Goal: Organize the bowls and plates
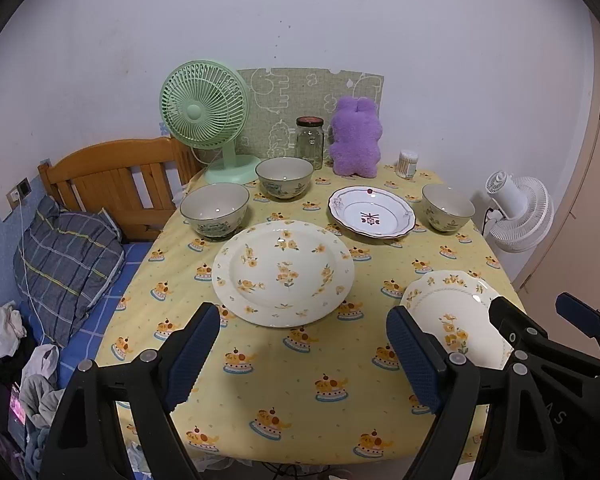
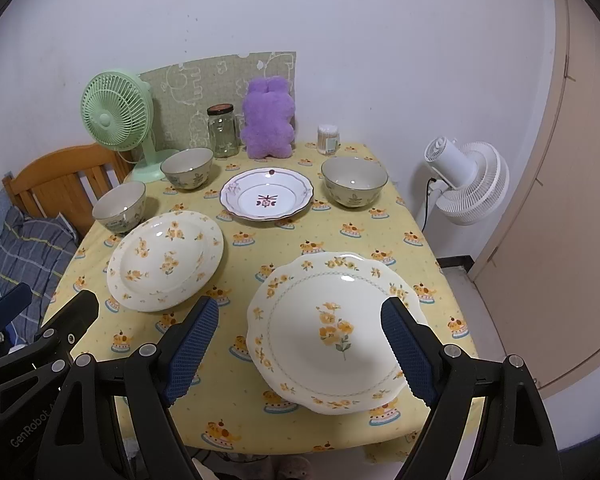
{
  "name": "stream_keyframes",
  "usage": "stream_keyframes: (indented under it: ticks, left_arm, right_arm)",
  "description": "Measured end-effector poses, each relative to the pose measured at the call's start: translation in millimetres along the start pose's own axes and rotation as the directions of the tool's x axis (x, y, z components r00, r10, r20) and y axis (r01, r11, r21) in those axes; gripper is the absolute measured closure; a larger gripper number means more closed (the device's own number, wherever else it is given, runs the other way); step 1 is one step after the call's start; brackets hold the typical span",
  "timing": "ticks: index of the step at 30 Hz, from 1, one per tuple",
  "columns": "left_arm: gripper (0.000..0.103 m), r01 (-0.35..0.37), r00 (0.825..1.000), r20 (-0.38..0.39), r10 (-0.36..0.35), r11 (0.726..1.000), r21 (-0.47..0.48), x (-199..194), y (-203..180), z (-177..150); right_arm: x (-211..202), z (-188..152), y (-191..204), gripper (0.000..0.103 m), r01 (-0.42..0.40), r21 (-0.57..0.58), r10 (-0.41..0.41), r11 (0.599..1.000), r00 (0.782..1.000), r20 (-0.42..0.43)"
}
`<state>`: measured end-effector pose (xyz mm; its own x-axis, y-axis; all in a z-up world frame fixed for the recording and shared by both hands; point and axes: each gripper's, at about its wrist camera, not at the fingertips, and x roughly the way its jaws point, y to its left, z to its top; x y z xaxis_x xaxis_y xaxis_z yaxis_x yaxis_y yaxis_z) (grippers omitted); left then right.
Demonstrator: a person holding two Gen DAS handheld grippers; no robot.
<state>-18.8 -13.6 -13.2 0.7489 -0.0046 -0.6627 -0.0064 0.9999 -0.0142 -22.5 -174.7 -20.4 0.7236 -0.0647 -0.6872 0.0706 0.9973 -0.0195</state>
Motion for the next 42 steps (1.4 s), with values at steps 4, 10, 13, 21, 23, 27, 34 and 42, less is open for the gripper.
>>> stream_keyframes:
  ticks: [4, 10, 13, 21, 23, 27, 34, 42]
  left_arm:
    - [0.017, -0.001, 1.000, 0.000, 0.001, 1.000, 0.001, -0.3, -1.6, -0.3]
    - [0.017, 0.002, 1.000, -0.001, -0.002, 1.000, 0.000, -0.2, -1.0, 0.4]
    - [0.017, 0.001, 1.000, 0.000, -0.001, 1.000, 0.001, -0.6, -0.6, -0.3]
    - [0.017, 0.000, 1.000, 0.001, 0.000, 1.000, -0.001, -1.3, -0.9, 0.5]
    - [0.017, 0.000, 1.000, 0.001, 0.000, 1.000, 0.000, -1.1, -0.4, 1.1]
    - [0.017, -0.001, 1.000, 0.008, 0.001, 1.000, 0.000, -2.8, -3.0, 2.5]
    - [0.020, 0.008, 1.000, 0.012, -0.008, 1.000, -0.006, -1.3, -2.4, 5.3]
    - [0.020, 0.005, 0.999, 0.038, -0.005, 1.000, 0.010, 0.5, -0.2, 10.5]
  right_arm:
    - [-0.6, -0.4, -0.6, 0.016, 0.001, -0.001, -0.001, 1.000, 1.000, 0.000]
    - [-0.7, -1.2, -0.5, 0.016, -0.001, 0.000, 0.001, 1.000, 1.000, 0.001]
    - [-0.7, -1.4, -0.7, 0.016, -0.001, 0.000, 0.001, 1.000, 1.000, 0.001]
    - [-0.8, -1.3, -1.6, 0.016, -0.002, -0.001, 0.002, 1.000, 1.000, 0.002]
    - [-1.1, -1.4, -1.8, 0.016, -0.002, -0.001, 0.002, 1.000, 1.000, 0.003]
    - [-1.2, -1.2, -3.0, 0.016, -0.003, 0.001, 0.003, 1.000, 1.000, 0.004]
    - [-1.0, -1.7, -1.7, 0.016, -0.006, -0.005, 0.006, 1.000, 1.000, 0.005]
    - [-1.5, 3.8, -1.4, 0.016, 0.007, -0.012, -0.006, 1.000, 1.000, 0.025]
